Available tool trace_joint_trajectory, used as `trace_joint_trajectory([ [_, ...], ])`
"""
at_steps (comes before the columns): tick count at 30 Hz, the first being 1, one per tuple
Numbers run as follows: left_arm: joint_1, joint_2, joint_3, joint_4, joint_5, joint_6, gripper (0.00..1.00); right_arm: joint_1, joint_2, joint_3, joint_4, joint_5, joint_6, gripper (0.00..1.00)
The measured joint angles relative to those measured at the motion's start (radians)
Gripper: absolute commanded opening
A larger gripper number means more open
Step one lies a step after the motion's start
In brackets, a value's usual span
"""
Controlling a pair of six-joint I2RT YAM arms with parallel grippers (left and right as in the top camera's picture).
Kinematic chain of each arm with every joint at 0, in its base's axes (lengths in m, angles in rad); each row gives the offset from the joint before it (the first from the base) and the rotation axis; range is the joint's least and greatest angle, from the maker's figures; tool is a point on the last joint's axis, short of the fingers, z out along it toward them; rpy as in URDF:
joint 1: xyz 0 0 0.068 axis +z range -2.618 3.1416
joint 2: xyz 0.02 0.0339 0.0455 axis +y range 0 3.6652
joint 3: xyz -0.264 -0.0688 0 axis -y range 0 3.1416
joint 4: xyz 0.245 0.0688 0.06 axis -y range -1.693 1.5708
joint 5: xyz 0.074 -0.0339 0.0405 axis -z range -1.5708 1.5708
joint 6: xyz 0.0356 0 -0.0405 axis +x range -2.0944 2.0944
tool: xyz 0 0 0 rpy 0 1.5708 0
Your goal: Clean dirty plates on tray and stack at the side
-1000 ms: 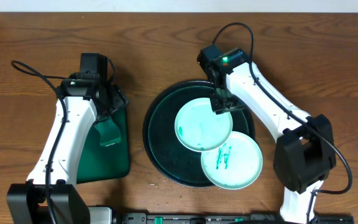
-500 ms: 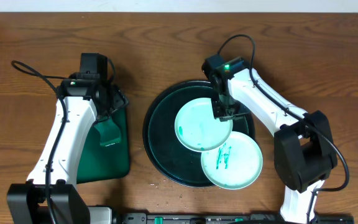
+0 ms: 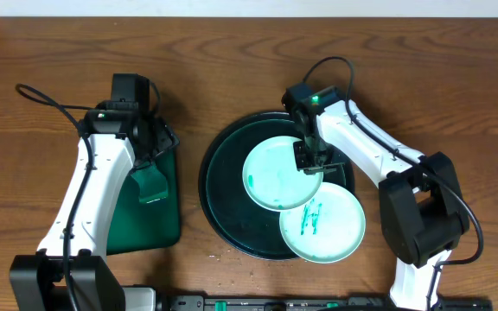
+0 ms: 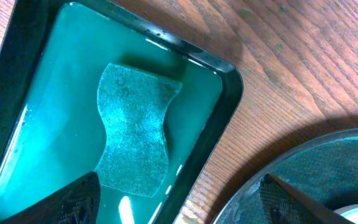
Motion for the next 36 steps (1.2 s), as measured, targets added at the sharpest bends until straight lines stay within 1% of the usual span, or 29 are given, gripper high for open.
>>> trace_joint_trajectory([
  [1, 0.0, 0.0, 0.0, 0.0, 0.0, 0.0, 0.82, 0.0, 0.0, -0.001, 0.001, 0.0, 0.0, 0.2],
  [2, 0.0, 0.0, 0.0, 0.0, 0.0, 0.0, 0.82, 0.0, 0.0, -0.001, 0.001, 0.0, 0.0, 0.15],
  [3, 0.0, 0.0, 0.0, 0.0, 0.0, 0.0, 0.82, 0.0, 0.0, -0.001, 0.001, 0.0, -0.001, 0.07],
  [4, 0.0, 0.0, 0.0, 0.0, 0.0, 0.0, 0.82, 0.0, 0.0, -0.001, 0.002, 0.0, -0.002, 0.01],
  [22, 0.0, 0.0, 0.0, 0.0, 0.0, 0.0, 0.82, 0.0, 0.0, 0.002, 0.007, 0.001, 0.005, 0.01],
  [36, 0.0, 0.0, 0.0, 0.0, 0.0, 0.0, 0.82, 0.018, 0.0, 0.187, -0.101, 0.076, -0.041, 0.01],
])
